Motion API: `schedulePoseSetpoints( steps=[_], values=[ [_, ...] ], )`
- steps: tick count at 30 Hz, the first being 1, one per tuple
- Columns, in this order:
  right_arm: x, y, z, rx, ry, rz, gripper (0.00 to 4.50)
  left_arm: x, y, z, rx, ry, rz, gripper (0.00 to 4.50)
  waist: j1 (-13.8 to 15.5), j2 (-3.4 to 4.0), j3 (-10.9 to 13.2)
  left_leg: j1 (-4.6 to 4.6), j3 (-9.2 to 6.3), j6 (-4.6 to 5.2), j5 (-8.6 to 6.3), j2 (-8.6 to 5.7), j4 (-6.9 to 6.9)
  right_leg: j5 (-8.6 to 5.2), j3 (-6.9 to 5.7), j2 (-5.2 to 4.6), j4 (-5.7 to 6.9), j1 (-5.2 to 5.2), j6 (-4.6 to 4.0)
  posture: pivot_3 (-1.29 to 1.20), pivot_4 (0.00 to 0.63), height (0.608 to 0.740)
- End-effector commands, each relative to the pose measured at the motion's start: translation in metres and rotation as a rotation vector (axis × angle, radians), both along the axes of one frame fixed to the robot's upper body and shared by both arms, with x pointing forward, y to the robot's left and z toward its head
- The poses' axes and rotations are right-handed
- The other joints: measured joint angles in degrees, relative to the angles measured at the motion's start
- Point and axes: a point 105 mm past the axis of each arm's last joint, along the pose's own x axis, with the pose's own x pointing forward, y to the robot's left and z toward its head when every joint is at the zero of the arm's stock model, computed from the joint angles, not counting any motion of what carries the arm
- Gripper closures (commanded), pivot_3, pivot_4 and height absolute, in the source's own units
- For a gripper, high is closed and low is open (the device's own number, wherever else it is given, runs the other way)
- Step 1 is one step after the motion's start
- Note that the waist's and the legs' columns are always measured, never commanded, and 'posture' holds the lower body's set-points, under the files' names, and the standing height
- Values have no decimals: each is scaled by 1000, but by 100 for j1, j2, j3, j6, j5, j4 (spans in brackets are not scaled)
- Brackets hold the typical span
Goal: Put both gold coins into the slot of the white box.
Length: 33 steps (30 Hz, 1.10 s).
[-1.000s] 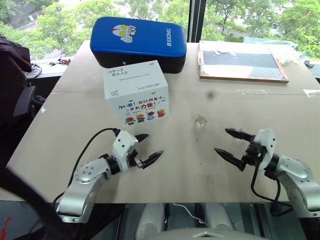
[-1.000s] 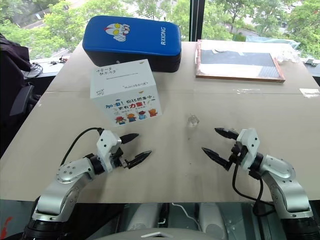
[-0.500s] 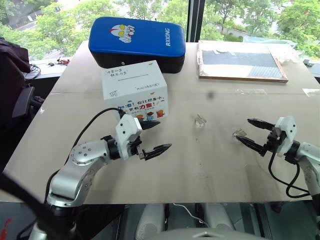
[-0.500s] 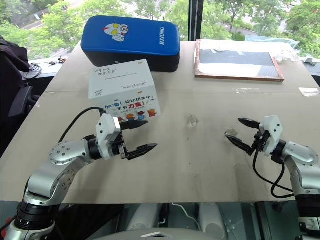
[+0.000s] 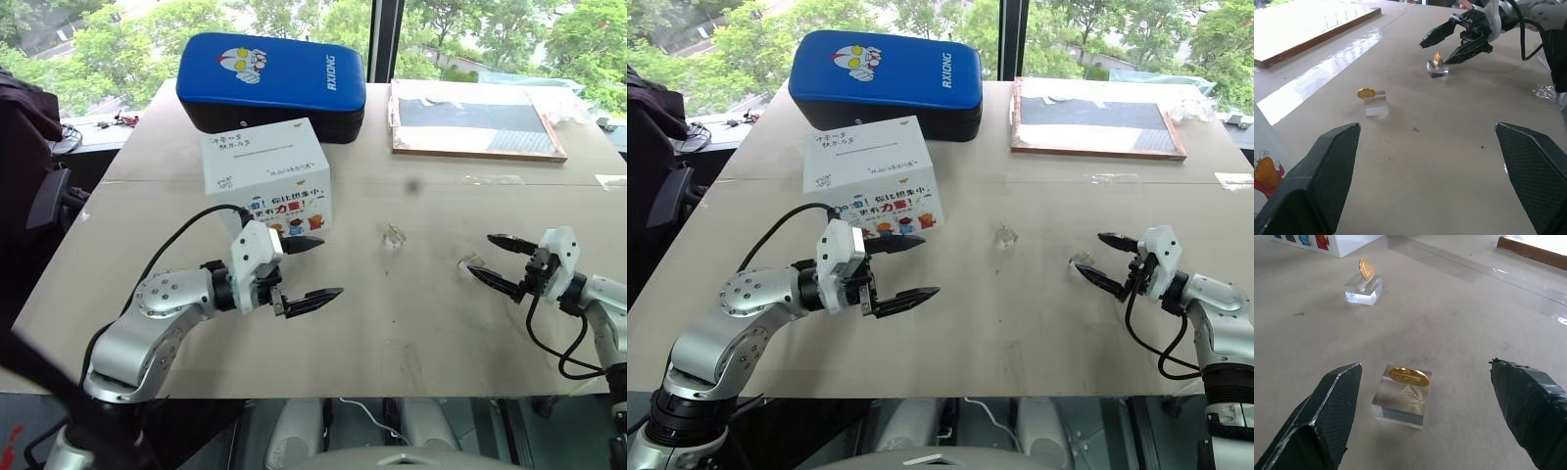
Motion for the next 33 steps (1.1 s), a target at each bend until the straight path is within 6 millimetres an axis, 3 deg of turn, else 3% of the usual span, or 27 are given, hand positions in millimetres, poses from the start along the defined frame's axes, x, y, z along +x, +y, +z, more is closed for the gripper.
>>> schedulePoseSetpoints(
  steps=[1, 5, 8, 9, 22, 25, 31, 33],
  values=[
    [3, 1, 11, -4, -50, 13, 861, -4, -2, 7, 14, -44, -11, 0, -5, 1, 0, 0, 0, 0, 0, 0, 0, 0, 0, 0, 0, 0, 0, 0, 150, 740],
    [3, 4, 10, -3, -50, 24, 2913, -4, -1, 6, 15, -40, -4, 0, -2, 1, 0, 1, 0, 0, 0, 0, 0, 0, 0, 0, 0, 0, 0, 0, 150, 740],
    [3, 6, 10, -3, -46, 35, 4233, -5, 0, 4, 18, -39, 2, 0, -2, 1, 0, 1, 0, 0, 0, 0, 0, 0, 1, -1, 0, 1, 0, 0, 150, 740],
    [3, 6, 10, -4, -45, 38, 4457, -5, 1, 4, 17, -38, 7, 0, -3, 1, 0, 0, 0, 0, 0, 0, 0, 0, 1, -1, 0, 1, 0, 0, 150, 740],
    [-1, 9, 6, -44, 7, 87, 4457, -6, 3, 0, 23, -31, 24, 0, -3, 1, 0, 1, -1, 0, 0, 0, 0, 0, 0, -4, 0, 2, 0, 0, 150, 740],
    [-4, 10, 3, -58, 50, 103, 3721, -6, 4, -1, 27, -30, 25, 0, -4, 1, 0, 2, -1, 0, 0, 0, 0, 0, 0, -4, 0, 2, 0, 0, 150, 740],
    [5, 12, 13, -34, 1, 83, 1026, -8, 4, -1, 27, -28, 24, 0, -10, 2, 1, 2, 0, 0, 0, 0, 0, 0, 0, -4, 0, 2, -1, 0, 150, 740],
    [5, 14, 15, -25, -5, 96, 1026, -8, 4, -1, 26, -29, 26, 0, -4, 2, 1, 3, 0, 0, 0, 0, 0, 0, 0, -4, 0, 2, 0, 0, 150, 740]
  ],
)
